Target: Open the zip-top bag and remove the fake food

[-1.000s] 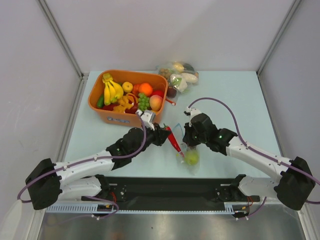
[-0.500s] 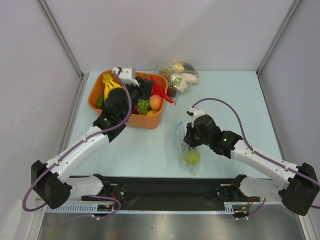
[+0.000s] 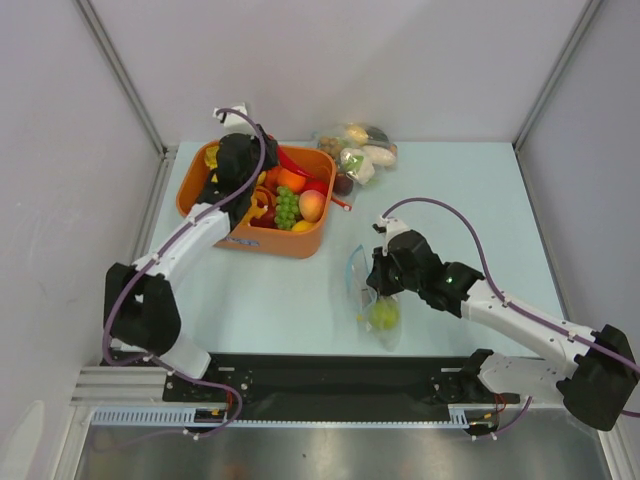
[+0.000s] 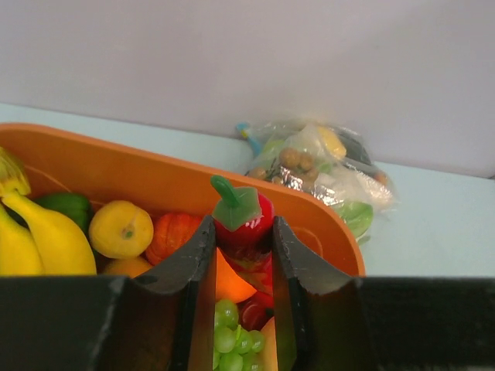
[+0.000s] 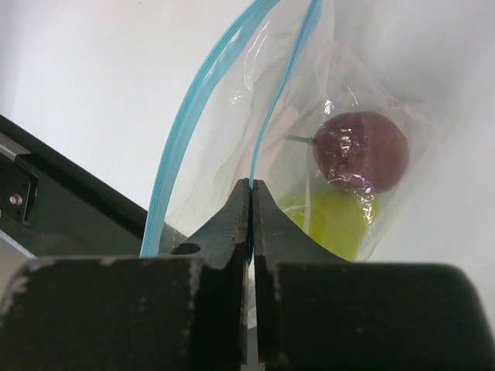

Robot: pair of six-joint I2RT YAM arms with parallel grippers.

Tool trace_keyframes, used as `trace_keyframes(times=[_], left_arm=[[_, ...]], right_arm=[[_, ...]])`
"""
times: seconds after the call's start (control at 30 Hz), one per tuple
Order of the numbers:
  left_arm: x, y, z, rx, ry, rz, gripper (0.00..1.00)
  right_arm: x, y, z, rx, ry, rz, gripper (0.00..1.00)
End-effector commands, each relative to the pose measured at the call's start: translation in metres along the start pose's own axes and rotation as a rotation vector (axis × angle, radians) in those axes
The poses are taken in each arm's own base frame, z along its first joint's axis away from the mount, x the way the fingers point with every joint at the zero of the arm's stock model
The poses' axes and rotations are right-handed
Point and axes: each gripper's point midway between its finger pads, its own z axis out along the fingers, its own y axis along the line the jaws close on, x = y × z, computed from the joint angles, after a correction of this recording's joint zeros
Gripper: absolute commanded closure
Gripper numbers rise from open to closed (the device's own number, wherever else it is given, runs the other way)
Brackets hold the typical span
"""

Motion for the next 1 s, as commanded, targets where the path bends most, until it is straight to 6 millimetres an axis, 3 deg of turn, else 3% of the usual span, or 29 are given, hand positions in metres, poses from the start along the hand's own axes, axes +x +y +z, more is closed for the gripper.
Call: trace_keyframes(times=[0.0,0.2,0.43,0.57,0.8,0.87,0.97], left_arm=[[-0.010,-0.009,0.010,0.016,-0.053,-0.060,1.00],[0.001,-0.009,0.027,-0.021,-0.079,-0.030,1.00],[0.031,-0.020,0.052,-0.063,-0.041,0.028,1.00],[0.037,-0.020,0.055,-0.072,-0.043,0.015,0.99],[0.052,-0.032,0.055,-0.042,-0.023,0.024,0.29],[0.056,-0.032,0.051,-0.033,-0.021,0.025,0.19],[0.054,-0.032,0.044,-0.025,-0.025,0.026,0.18]], right_arm=[[-0.005,0.003,0.000,-0.015,-0.017,0.003,1.00],[-0.001,0.002,0.000,-0.017,-0.005,0.003,1.00],[-0.003,0.001,0.003,-0.017,-0.003,0.005,1.00],[-0.001,-0.001,0.004,-0.012,0.004,0.007,1.00],[0.003,0.002,0.005,-0.037,0.023,0.003,1.00],[0.003,0.003,0.006,-0.040,0.023,0.006,1.00],[0.004,0.003,0.007,-0.046,0.028,0.007,1.00]])
